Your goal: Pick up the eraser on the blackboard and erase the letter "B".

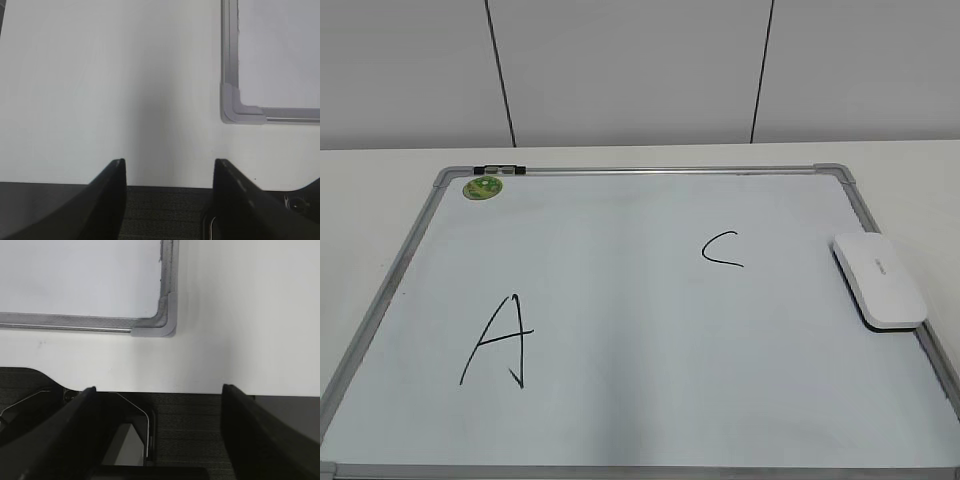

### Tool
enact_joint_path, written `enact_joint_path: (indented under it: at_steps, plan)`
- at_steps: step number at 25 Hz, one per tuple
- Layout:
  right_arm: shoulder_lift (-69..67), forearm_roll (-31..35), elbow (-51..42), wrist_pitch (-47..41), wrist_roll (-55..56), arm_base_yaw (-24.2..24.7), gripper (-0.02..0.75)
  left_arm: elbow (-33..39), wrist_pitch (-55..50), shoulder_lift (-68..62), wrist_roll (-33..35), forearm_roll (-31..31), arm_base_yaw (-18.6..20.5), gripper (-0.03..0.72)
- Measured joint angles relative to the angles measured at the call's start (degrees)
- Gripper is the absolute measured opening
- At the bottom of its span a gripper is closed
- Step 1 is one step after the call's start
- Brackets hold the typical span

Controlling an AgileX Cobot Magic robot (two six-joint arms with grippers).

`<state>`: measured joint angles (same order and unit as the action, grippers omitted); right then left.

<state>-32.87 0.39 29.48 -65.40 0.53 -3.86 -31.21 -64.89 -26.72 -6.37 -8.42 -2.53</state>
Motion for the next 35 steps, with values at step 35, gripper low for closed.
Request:
enact_joint_path:
  at_steps: [35]
  plan:
    - [0.39, -1.45, -1.03, 0.41, -4.21, 0.0, 0.555, 1.43, 2.68, 0.21, -0.04, 0.33, 0.0, 0.354]
